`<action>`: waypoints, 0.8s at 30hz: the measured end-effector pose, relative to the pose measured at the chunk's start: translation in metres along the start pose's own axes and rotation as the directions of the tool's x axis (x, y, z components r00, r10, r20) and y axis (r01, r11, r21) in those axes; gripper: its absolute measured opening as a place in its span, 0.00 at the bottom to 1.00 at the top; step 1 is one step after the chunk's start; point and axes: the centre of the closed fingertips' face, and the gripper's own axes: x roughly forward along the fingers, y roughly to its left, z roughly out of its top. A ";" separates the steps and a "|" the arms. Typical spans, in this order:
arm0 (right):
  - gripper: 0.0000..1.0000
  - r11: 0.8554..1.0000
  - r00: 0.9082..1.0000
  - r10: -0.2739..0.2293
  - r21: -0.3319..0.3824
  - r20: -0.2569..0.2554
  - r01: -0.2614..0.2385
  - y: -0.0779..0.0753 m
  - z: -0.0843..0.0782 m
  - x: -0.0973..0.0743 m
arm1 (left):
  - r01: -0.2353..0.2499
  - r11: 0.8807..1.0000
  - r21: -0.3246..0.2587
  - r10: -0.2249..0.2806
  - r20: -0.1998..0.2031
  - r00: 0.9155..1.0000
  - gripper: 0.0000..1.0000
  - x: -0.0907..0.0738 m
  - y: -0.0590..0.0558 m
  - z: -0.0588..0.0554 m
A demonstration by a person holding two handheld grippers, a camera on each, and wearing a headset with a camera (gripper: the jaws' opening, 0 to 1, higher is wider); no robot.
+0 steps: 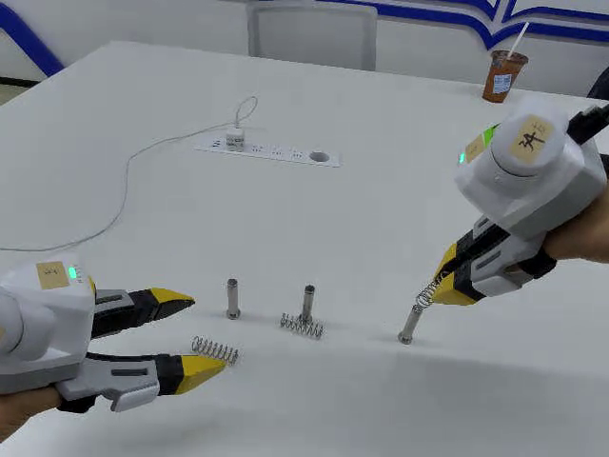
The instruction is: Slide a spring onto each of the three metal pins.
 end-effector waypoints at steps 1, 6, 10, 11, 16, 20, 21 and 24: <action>0.12 1.000 1.000 0.003 0.001 -0.006 -0.003 -0.001 -0.001 0.001 | -0.002 1.000 -0.002 0.002 0.001 1.000 0.51 0.000 0.001 0.000; 0.12 1.000 0.999 0.010 0.003 -0.033 -0.010 -0.008 -0.005 0.006 | -0.009 1.000 -0.005 0.009 0.006 1.000 0.52 -0.001 0.002 0.001; 0.12 1.000 0.998 0.026 0.005 -0.050 -0.026 -0.010 -0.006 0.011 | -0.005 1.000 -0.006 0.005 0.004 1.000 0.53 0.000 0.002 0.000; 0.12 1.000 0.998 0.031 0.003 -0.060 -0.031 -0.010 -0.007 0.013 | -0.005 1.000 -0.008 0.005 0.003 1.000 0.53 0.000 0.001 0.000; 0.12 0.999 0.996 0.044 -0.005 -0.081 -0.045 -0.011 -0.007 0.020 | -0.006 1.000 -0.016 0.006 0.003 1.000 0.53 0.001 0.002 -0.002; 0.12 0.998 0.995 0.054 -0.010 -0.089 -0.055 -0.011 -0.006 0.023 | -0.007 1.000 -0.021 0.007 0.003 1.000 0.54 0.000 0.003 -0.003; 0.12 0.998 0.994 0.057 -0.010 -0.094 -0.059 -0.011 -0.006 0.025 | -0.007 1.000 -0.022 0.007 0.004 1.000 0.53 0.000 0.003 -0.004; 0.12 0.998 0.992 0.064 -0.012 -0.105 -0.066 -0.011 -0.008 0.028 | -0.006 1.000 -0.023 0.006 0.004 1.000 0.53 0.000 0.003 -0.004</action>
